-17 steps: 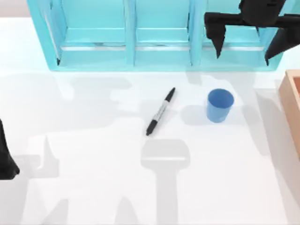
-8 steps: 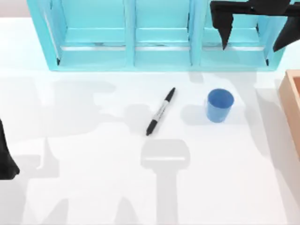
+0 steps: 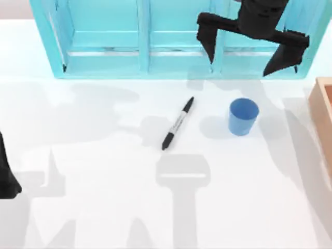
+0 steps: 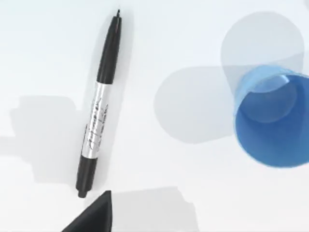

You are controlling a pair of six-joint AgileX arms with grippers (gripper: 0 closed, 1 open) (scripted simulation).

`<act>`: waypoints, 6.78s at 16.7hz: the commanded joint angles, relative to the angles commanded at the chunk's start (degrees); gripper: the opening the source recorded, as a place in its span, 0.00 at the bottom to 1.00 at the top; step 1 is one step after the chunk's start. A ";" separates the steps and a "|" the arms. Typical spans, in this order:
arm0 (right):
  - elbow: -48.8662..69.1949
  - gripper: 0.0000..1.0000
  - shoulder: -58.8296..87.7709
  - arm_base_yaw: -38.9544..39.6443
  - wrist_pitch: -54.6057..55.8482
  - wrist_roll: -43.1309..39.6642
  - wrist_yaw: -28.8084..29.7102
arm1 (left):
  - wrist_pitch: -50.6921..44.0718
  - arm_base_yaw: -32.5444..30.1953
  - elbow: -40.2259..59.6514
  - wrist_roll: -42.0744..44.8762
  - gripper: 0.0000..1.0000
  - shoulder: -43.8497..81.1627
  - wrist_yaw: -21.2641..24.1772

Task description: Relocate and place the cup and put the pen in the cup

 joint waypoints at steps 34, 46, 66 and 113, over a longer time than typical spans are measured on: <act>-20.01 0.47 11.86 10.14 34.83 24.51 -2.34 | 0.00 0.00 0.00 0.00 1.00 0.00 0.00; -20.01 0.00 11.86 10.14 34.83 24.51 -2.34 | 0.00 0.00 0.00 0.00 1.00 0.00 0.00; -36.88 0.00 -16.39 17.64 23.34 30.09 0.84 | 0.00 0.00 0.00 0.00 1.00 0.00 0.00; -93.66 0.00 -37.31 26.35 141.87 -39.74 69.64 | 0.00 0.00 0.00 0.00 1.00 0.00 0.00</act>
